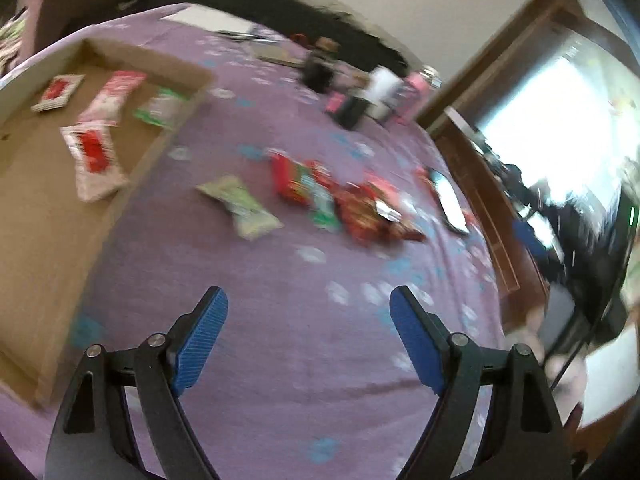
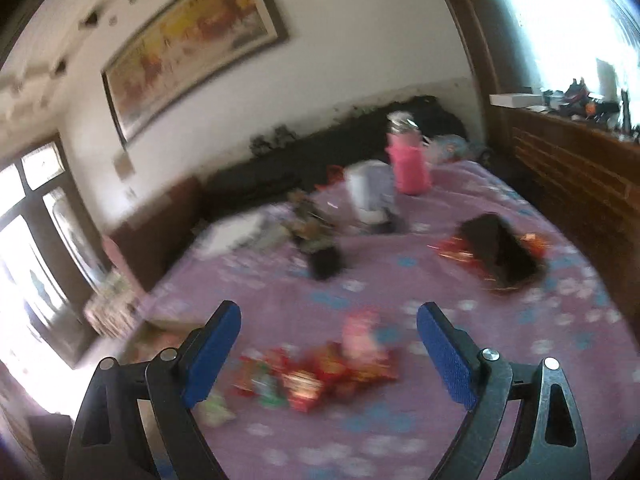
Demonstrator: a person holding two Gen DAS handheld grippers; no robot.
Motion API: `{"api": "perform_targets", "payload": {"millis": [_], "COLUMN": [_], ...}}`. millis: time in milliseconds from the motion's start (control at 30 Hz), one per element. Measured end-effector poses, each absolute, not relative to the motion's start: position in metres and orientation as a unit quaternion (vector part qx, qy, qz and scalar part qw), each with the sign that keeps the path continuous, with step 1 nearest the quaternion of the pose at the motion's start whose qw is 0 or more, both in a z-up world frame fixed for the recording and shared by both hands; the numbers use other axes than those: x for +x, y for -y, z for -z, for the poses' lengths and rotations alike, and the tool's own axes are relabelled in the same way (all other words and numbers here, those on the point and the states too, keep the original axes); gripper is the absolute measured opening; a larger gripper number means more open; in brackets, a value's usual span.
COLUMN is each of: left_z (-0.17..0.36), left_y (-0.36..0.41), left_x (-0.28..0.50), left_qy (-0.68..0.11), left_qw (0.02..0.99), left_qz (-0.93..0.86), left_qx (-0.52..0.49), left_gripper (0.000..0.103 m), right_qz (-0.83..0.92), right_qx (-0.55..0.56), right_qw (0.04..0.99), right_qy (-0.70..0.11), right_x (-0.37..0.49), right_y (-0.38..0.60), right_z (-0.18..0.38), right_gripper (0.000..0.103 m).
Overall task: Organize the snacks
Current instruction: 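Move both open tools back over the snack pile, then grasp a red black-labelled packet with left tool while right tool grasps another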
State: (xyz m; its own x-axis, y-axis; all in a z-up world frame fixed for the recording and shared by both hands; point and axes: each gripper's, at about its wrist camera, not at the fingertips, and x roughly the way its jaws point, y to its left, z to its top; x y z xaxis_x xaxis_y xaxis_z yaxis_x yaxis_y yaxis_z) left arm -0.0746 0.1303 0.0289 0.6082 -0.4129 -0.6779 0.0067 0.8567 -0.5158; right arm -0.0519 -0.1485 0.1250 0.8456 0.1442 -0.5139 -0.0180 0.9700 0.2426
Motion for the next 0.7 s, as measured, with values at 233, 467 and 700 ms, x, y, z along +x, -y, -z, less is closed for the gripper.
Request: {"api": "perform_targets", "payload": {"millis": [233,467,700], "left_z": [-0.044,-0.059,-0.066], "left_y": [-0.155,-0.139,-0.122], "left_x": [-0.048,-0.032,-0.015], "left_qy": [-0.419,-0.419,-0.419], "left_qw": [0.879,0.885,0.894], "left_qz": [0.074,0.091,0.096], "left_qx": [-0.215,-0.179,-0.128], "left_gripper": [0.083,0.083,0.083], "right_qz": [-0.049,-0.13,-0.131], "right_qx": [0.119,0.128,0.095], "right_qw": [0.926,0.893,0.9], "right_qy": [-0.355,-0.412,-0.405], "right_x": [-0.029,0.0,0.02], "right_y": [0.178,0.138,0.101], "right_z": [-0.077,-0.053,-0.051], "right_gripper": [0.092,0.078,0.077]}}
